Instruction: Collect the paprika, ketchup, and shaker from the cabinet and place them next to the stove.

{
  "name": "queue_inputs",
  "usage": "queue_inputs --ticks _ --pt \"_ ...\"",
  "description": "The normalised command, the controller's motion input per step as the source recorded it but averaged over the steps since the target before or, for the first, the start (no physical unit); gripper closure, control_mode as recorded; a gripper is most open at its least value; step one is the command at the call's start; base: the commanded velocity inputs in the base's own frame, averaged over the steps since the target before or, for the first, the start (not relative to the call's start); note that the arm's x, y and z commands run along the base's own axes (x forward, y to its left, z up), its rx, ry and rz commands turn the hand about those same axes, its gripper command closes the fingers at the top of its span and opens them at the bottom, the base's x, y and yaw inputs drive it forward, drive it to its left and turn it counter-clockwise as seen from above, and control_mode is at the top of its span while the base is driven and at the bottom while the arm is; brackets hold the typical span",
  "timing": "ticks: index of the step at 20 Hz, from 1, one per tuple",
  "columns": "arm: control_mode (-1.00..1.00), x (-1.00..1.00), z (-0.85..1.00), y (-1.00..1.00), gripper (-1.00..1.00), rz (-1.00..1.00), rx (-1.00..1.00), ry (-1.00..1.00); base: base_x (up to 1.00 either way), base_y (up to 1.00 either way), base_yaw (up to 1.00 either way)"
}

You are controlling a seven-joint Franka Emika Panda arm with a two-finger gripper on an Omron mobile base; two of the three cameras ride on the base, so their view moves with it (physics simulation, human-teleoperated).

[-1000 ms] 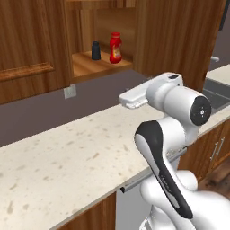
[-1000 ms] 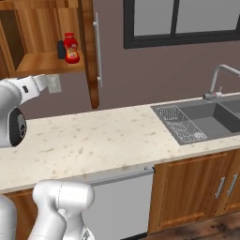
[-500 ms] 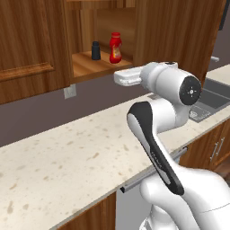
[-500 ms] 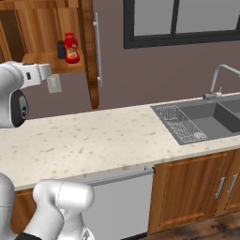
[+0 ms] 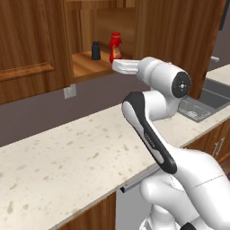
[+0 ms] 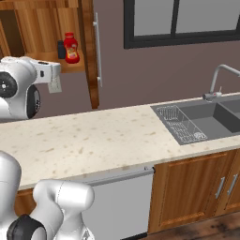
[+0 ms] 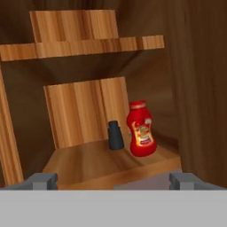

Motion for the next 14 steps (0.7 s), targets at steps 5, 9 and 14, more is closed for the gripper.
queue_inputs --ticks 5,9,14 --pt "-1.00 0.53 0.00 -0.07 -1.00 0.00 0.12 0.00 0.00 0.00 0.00" --pt "-1.00 0.31 0.00 -0.05 -1.00 -0.01 0.04 0.03 0.00 0.00 0.00" --pt "-1.00 0.03 0.02 0.01 -1.00 -0.01 0.00 0.00 0.00 0.00 0.00"
